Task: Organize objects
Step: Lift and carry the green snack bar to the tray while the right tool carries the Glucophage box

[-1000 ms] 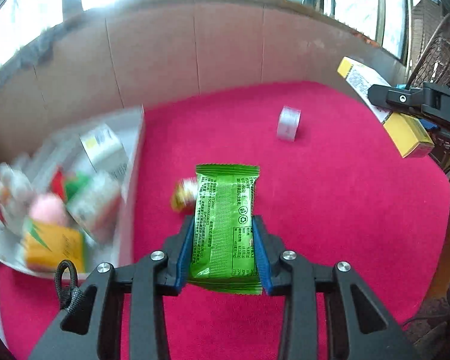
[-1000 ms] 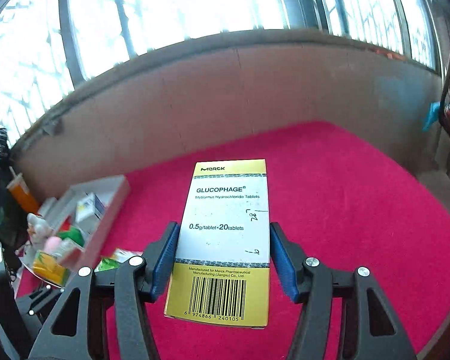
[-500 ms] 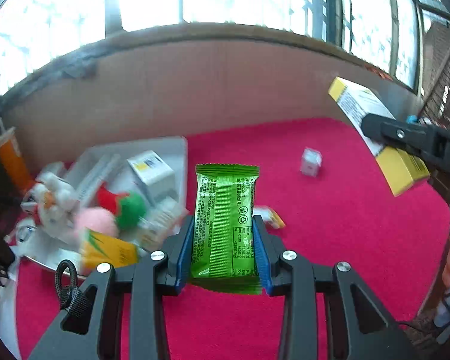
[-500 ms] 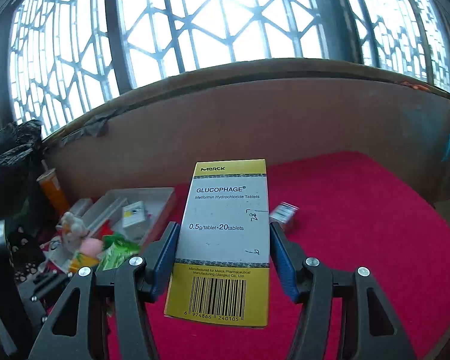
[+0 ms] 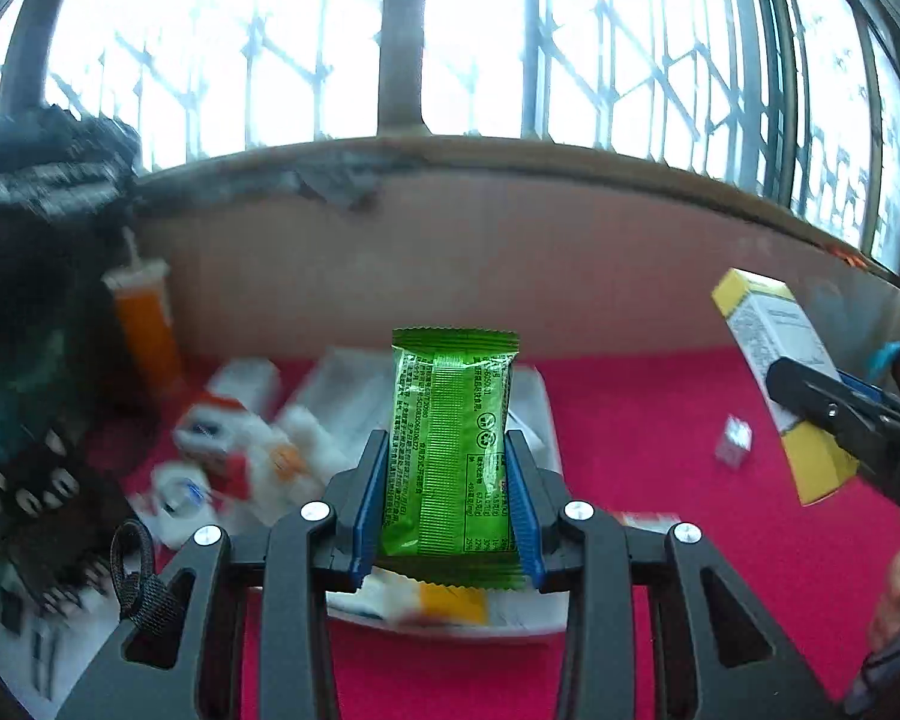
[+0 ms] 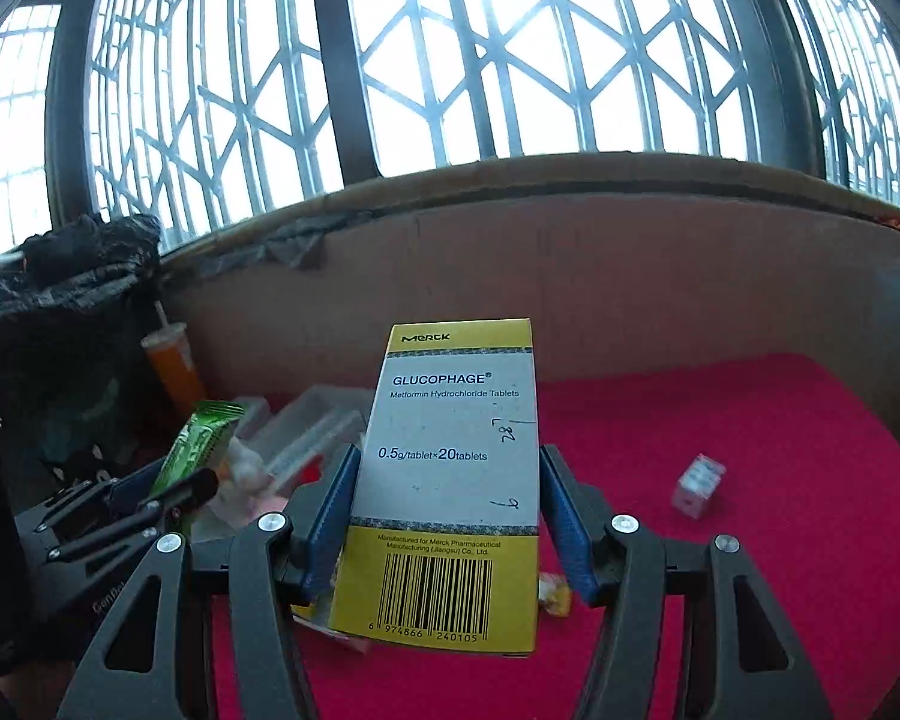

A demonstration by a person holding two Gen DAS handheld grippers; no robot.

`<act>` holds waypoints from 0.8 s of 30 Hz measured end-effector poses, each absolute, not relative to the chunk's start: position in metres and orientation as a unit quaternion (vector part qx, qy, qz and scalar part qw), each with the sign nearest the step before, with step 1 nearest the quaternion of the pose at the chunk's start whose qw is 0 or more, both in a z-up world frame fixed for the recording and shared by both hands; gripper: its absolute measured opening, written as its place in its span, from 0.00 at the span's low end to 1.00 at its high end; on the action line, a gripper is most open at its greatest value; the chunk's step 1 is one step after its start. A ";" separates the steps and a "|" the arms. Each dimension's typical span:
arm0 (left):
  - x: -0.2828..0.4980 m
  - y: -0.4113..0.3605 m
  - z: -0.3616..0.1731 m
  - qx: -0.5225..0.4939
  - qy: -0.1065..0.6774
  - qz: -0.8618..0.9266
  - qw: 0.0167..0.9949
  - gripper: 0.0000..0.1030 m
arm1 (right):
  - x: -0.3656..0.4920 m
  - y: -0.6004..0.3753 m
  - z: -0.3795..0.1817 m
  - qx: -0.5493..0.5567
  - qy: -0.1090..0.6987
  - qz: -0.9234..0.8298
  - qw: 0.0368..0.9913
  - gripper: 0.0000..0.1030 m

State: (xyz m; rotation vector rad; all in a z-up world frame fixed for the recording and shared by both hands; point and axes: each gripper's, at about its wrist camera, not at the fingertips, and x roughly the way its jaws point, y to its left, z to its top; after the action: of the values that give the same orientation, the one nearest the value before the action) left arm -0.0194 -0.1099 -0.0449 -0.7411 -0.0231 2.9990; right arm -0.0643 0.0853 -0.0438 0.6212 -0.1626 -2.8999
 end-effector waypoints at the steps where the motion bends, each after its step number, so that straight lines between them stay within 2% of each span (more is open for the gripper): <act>1: -0.019 -0.114 -0.039 -0.234 -0.009 0.972 0.022 0.35 | -0.066 0.081 -0.040 0.203 -0.056 -0.974 0.088 0.62; 10: -0.025 -0.141 -0.063 -0.255 -0.033 0.966 -0.002 0.35 | -0.076 0.049 -0.068 0.242 -0.046 -0.963 0.107 0.62; 16: -0.046 -0.140 -0.030 -0.229 -0.007 0.973 -0.005 0.35 | -0.092 0.036 -0.048 0.225 -0.058 -0.965 0.118 0.62; 24: -0.064 -0.143 -0.044 -0.255 -0.009 0.967 -0.015 0.35 | -0.105 0.020 -0.068 0.263 -0.052 -0.955 0.124 0.62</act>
State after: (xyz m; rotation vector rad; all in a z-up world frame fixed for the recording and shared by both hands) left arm -0.0638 -0.1432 -0.0443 -0.8089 -0.0299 3.0668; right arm -0.1054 0.0201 -0.0681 0.7680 -0.1527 -2.7860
